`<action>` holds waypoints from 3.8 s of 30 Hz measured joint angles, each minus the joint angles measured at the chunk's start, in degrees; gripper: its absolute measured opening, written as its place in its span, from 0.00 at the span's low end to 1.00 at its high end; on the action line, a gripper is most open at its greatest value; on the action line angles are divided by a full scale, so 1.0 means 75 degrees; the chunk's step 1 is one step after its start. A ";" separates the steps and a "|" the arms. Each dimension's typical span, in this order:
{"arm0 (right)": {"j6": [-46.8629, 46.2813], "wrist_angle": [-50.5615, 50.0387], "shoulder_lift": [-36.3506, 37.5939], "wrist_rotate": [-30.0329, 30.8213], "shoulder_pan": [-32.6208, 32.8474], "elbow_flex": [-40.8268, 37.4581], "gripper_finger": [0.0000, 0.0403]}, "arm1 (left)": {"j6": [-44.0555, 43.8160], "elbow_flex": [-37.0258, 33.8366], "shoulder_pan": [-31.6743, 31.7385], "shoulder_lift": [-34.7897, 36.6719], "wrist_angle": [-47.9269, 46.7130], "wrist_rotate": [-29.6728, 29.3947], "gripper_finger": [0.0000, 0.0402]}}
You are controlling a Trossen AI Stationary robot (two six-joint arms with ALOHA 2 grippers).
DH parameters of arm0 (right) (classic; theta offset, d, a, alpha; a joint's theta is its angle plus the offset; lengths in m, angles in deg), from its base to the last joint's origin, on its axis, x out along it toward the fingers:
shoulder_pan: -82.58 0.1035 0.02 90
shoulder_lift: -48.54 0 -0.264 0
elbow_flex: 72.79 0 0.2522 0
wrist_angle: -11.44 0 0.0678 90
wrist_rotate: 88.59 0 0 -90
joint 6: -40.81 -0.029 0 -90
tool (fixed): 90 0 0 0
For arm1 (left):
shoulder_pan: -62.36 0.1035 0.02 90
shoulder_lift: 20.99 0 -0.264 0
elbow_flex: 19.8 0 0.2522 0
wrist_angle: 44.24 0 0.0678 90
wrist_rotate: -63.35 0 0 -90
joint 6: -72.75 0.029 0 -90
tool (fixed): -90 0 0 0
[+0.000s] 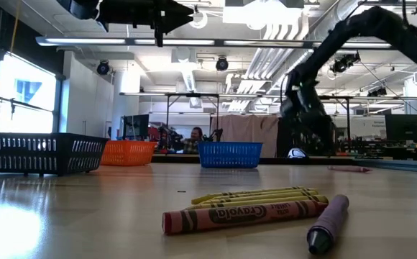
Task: Sort crayons
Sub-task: Put the red crayon into the blue bin
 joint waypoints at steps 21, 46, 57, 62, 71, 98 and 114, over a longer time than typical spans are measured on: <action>-0.2855 0.0284 0.2746 -0.1088 0.4329 0.0693 0.00 | -0.0003 0.0000 -0.0015 0.0424 -0.1448 0.0021 0.20; -0.8304 0.0720 0.2755 0.0250 0.8443 0.0142 0.00 | 0.1413 0.0000 -0.0014 0.3148 -0.4632 -0.0061 0.20; -0.9126 0.2834 0.2752 -0.0234 0.8776 -0.1953 0.18 | 0.1411 0.0000 -0.0015 0.3549 -0.4998 -0.0064 0.20; -0.9126 0.3298 0.2752 0.0083 0.8728 -0.2318 0.31 | 0.1269 0.0000 -0.0012 0.3570 -0.5079 -0.0064 0.20; -0.9493 0.4836 0.2752 0.0171 0.8284 -0.3140 0.45 | 0.0852 0.0000 -0.0012 0.3564 -0.5318 -0.0064 0.20; -0.9073 0.7137 0.2798 -0.0160 0.7502 -0.5112 0.43 | 0.0726 0.0000 -0.0013 0.3564 -0.5333 -0.0064 0.20; -0.9131 0.7153 0.2766 -0.0285 0.7494 -0.5095 0.05 | 0.0794 0.0000 -0.0013 0.3564 -0.5330 -0.0064 0.20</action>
